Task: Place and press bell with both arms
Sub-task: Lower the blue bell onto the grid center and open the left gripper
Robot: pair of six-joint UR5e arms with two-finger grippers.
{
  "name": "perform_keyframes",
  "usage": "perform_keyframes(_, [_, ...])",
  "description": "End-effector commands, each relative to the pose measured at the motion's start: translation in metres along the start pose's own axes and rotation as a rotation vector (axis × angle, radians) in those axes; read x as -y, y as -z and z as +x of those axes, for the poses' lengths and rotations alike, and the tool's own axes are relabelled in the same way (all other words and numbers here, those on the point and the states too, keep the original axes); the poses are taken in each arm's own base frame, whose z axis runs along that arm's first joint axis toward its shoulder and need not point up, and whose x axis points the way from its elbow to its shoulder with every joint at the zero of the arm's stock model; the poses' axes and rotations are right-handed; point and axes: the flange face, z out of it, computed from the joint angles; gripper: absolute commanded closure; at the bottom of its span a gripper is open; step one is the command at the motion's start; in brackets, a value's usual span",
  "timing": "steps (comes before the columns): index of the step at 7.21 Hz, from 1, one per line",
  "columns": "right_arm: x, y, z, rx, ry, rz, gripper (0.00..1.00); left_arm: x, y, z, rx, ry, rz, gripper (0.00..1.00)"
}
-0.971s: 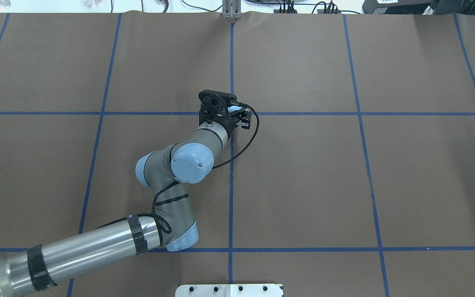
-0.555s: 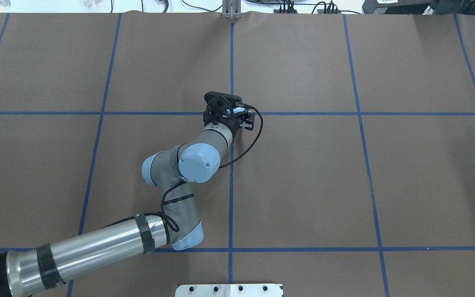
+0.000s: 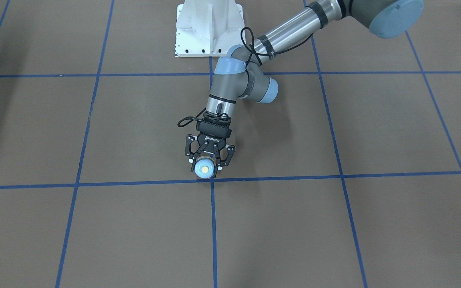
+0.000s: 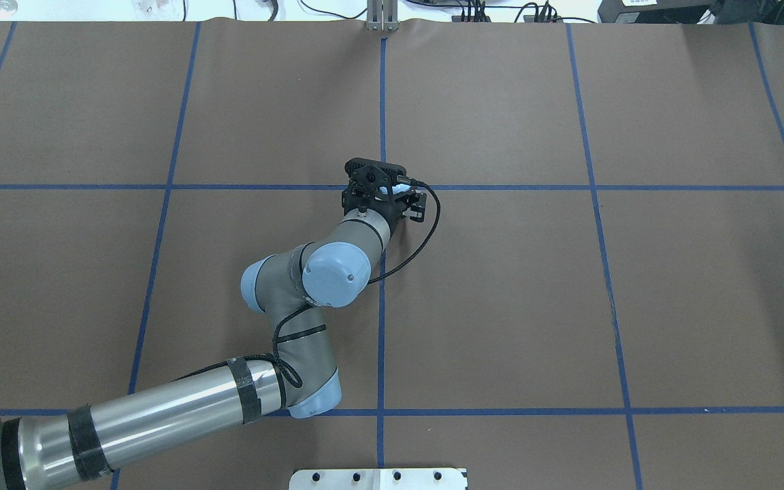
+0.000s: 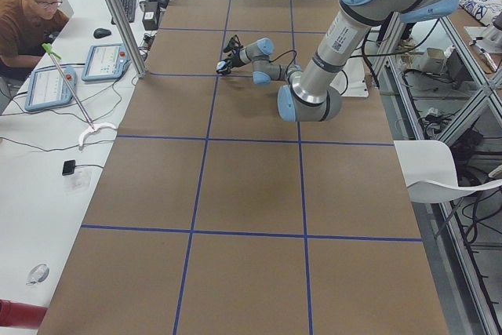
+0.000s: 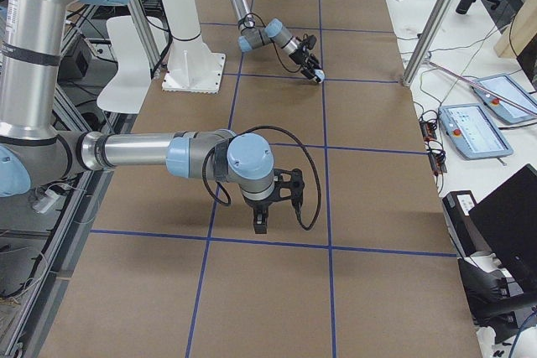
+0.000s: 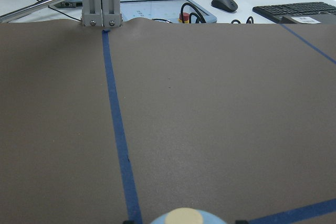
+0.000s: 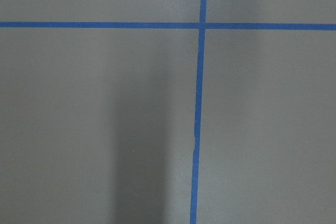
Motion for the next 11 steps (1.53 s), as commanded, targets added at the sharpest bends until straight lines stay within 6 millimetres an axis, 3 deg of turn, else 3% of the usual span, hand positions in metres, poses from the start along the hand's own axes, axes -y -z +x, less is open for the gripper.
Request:
perform_keyframes(1, [0.0, -0.001, 0.001, 0.001, -0.002, -0.001, 0.0, -0.003, 0.0, 0.0, 0.001, -0.003, -0.006, 0.89])
perform_keyframes(4, [0.0, -0.001, 0.0, 0.003, -0.002, -0.001, 0.0, -0.008, -0.003, -0.003, 0.01, -0.009, -0.012, 0.44])
perform_keyframes(6, [0.0, -0.001, 0.001, 0.003, -0.003, -0.002, 0.0, -0.006, -0.001, -0.001, 0.005, -0.004, -0.007, 0.0])
perform_keyframes(8, [0.001, -0.001, 0.001, 0.001, -0.001, 0.0, 0.0, 0.0, 0.002, 0.003, -0.003, 0.009, 0.002, 0.0])
perform_keyframes(9, [0.004, 0.002, -0.003, 0.002, 0.008, 0.006, 0.0, 0.019, 0.009, 0.011, -0.027, 0.034, 0.023, 0.0])
perform_keyframes(10, [0.013, 0.009, -0.008, -0.014, 0.027, 0.019, 0.0, 0.053, 0.014, 0.007, -0.069, 0.06, 0.016, 0.0])
perform_keyframes(11, [0.014, 0.01, -0.009, -0.014, 0.03, 0.022, 0.0, 0.074, 0.013, -0.001, -0.088, 0.065, -0.02, 0.0])
